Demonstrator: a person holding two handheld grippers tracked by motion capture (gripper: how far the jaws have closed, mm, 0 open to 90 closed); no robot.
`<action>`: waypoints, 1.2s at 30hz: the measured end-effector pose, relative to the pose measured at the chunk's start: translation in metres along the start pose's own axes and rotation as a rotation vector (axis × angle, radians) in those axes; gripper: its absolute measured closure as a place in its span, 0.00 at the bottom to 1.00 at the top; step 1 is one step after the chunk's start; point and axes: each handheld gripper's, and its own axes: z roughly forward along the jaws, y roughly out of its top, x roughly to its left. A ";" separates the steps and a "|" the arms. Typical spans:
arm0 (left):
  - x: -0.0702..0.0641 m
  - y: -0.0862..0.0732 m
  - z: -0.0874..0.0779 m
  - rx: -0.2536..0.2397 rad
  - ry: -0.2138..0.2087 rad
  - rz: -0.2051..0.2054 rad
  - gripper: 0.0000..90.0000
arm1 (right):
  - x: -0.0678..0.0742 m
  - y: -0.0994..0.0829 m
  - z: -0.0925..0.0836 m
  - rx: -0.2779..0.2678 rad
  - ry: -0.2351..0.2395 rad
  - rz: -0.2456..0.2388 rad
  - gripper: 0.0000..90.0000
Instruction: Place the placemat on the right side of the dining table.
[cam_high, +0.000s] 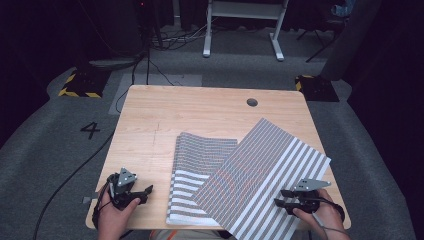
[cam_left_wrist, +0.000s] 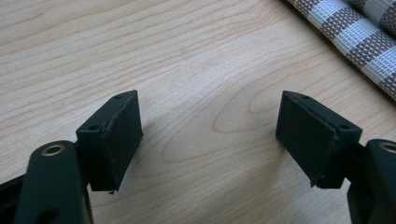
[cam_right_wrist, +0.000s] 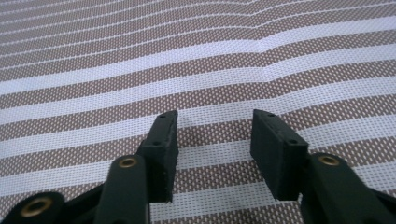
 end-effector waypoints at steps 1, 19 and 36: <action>0.000 0.000 0.000 0.001 0.001 0.001 0.25 | -0.003 0.000 -0.001 0.000 0.006 0.008 0.61; 0.000 0.000 0.000 -0.001 0.001 -0.002 0.25 | -0.060 0.010 -0.004 0.041 -0.063 0.004 0.76; 0.000 0.000 0.000 -0.001 0.001 -0.002 0.25 | -0.120 0.032 0.004 0.072 -0.199 0.062 0.60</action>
